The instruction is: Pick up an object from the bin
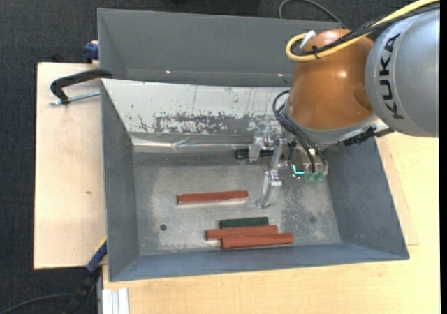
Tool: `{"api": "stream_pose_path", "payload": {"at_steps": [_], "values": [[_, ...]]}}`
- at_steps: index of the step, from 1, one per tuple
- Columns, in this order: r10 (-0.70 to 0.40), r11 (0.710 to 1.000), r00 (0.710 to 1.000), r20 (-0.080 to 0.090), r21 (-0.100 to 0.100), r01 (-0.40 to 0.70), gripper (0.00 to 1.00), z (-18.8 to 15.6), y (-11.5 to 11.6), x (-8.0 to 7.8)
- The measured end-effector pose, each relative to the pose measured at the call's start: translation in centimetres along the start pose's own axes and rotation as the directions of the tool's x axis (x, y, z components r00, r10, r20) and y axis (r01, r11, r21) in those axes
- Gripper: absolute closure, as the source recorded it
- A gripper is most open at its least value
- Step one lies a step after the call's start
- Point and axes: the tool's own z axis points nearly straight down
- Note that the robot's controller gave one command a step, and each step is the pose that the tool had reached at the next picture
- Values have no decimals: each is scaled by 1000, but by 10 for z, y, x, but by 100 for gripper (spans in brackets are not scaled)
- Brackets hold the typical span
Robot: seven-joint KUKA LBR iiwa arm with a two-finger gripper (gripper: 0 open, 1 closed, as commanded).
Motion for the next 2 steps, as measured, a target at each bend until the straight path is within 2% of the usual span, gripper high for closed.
{"api": "stream_pose_path", "payload": {"at_steps": [1, 2], "values": [[-71, 997, 997, 5, 0, 71, 0, 126, 38, 30], [36, 999, 999, 15, -1, -36, 0, 93, 10, 31]]}}
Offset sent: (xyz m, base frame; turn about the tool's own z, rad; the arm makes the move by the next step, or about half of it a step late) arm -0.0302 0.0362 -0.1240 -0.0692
